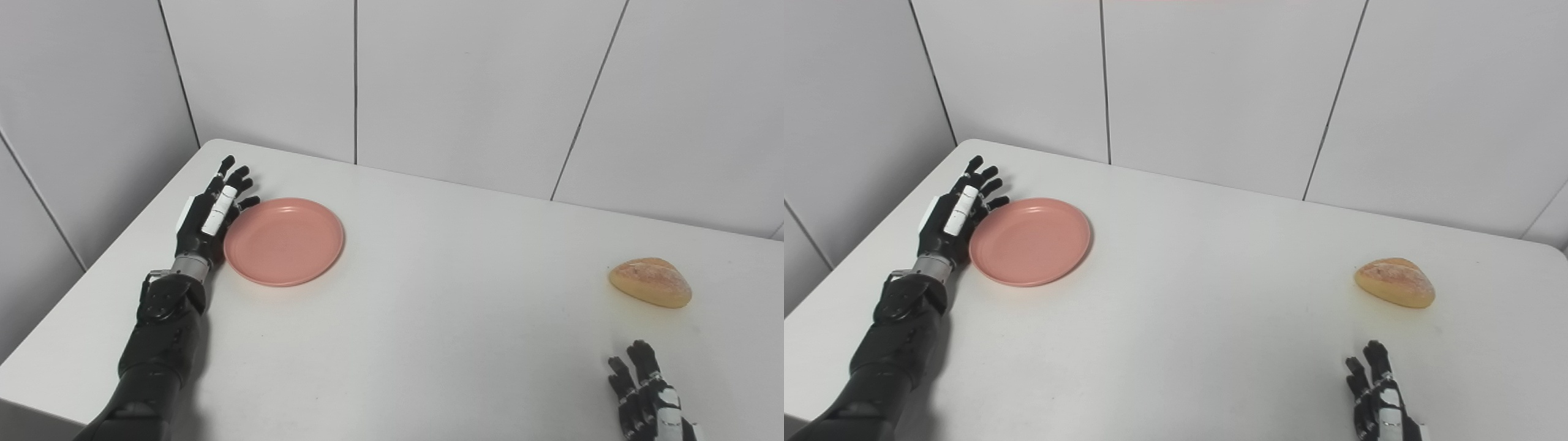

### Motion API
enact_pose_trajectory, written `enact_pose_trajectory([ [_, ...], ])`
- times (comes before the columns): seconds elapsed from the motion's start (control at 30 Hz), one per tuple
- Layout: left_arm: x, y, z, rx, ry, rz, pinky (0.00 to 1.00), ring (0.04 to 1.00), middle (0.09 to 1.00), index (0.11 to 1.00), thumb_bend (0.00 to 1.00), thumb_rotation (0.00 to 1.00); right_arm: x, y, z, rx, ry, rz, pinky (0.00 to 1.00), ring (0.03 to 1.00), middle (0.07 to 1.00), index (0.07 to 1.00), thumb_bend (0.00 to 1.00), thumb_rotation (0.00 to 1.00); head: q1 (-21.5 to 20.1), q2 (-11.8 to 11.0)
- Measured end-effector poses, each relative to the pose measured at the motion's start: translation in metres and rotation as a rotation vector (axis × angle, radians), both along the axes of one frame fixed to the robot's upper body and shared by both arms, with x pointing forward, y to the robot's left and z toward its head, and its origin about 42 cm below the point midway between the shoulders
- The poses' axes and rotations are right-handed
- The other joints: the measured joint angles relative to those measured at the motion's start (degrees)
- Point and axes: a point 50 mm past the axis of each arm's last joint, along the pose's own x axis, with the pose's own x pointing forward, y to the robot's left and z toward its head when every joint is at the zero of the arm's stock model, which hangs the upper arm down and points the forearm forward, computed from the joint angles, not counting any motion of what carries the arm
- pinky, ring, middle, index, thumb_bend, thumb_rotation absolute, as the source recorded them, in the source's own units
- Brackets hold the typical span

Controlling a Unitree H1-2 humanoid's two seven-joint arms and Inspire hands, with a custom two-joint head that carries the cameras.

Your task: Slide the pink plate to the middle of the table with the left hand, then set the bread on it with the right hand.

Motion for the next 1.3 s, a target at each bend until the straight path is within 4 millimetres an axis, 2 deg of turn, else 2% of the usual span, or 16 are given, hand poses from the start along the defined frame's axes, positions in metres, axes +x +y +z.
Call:
enact_pose_trajectory([
  [0.27, -0.001, -0.011, -0.001, 0.018, -0.003, -0.034, 0.70, 0.865, 0.897, 0.939, 0.97, 0.68, -0.001, 0.002, 0.001, -0.003, 0.003, 0.000, 1.00, 0.928, 0.975, 0.944, 0.79, 0.87, -0.79, 0.53],
  [0.5, -0.009, -0.033, -0.006, -0.029, 0.038, -0.056, 0.70, 0.877, 0.902, 0.936, 0.94, 0.69, -0.003, 0.004, 0.002, 0.003, 0.013, -0.004, 1.00, 0.918, 0.970, 0.940, 0.79, 0.85, -1.14, 0.62],
  [0.8, -0.022, -0.056, -0.005, -0.078, 0.091, -0.101, 0.75, 0.902, 0.920, 0.953, 0.95, 0.70, -0.003, 0.006, 0.003, 0.005, 0.018, -0.006, 1.00, 0.907, 0.962, 0.935, 0.79, 0.84, -1.23, 0.70],
  [1.13, -0.034, -0.072, -0.007, -0.084, 0.119, -0.123, 0.75, 0.908, 0.939, 0.953, 0.94, 0.70, -0.003, 0.009, 0.003, -0.002, 0.019, -0.011, 0.99, 0.899, 0.956, 0.934, 0.78, 0.83, -1.76, 1.05],
  [1.3, -0.043, -0.086, -0.010, -0.096, 0.110, -0.140, 0.77, 0.926, 0.941, 0.957, 0.93, 0.71, -0.003, 0.011, 0.003, 0.005, 0.019, -0.017, 0.98, 0.894, 0.949, 0.925, 0.78, 0.82, -2.64, 1.41],
])
